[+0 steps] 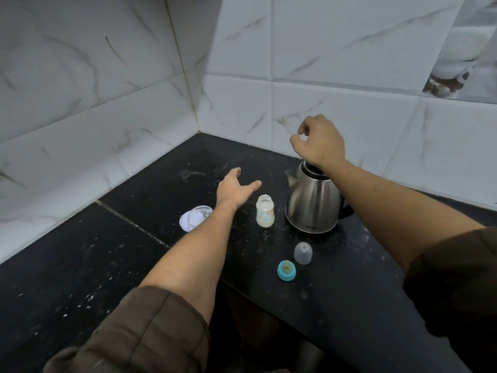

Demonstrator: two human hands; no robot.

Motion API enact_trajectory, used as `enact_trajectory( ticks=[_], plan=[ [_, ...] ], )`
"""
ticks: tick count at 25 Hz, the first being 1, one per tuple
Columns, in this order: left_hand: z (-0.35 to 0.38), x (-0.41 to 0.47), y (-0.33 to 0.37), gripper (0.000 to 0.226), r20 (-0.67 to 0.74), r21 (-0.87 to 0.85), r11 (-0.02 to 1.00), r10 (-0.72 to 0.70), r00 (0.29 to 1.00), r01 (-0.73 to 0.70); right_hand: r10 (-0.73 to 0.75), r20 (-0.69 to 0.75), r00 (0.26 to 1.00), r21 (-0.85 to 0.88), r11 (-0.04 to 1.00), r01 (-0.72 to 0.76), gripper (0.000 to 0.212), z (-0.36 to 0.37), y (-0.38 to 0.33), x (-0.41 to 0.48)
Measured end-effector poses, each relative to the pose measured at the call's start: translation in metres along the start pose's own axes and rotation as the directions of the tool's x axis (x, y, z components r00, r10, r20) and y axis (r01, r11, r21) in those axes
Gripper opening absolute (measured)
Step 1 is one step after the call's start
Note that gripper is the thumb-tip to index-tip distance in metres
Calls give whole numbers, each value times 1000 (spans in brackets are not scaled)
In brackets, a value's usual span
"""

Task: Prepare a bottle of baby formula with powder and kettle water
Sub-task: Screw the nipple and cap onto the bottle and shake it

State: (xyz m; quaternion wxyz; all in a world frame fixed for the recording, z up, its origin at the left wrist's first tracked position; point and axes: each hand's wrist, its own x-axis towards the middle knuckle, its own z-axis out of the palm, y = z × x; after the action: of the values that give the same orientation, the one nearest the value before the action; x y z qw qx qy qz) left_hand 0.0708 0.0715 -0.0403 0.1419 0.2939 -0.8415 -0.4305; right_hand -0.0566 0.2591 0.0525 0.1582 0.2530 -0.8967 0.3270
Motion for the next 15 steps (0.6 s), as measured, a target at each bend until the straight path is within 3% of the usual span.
enact_trajectory(
  ticks=[6, 15],
  plan=[
    [-40, -9, -13, 74, -99, 79, 995, 65, 993, -57, -224, 258, 940, -57, 967, 247, 19, 33, -64, -19],
    [-68, -24, -37, 60, -151, 130, 990, 76, 986, -56, -240, 448, 861, -116, 939, 323, 16, 62, -86, -42]
  ],
)
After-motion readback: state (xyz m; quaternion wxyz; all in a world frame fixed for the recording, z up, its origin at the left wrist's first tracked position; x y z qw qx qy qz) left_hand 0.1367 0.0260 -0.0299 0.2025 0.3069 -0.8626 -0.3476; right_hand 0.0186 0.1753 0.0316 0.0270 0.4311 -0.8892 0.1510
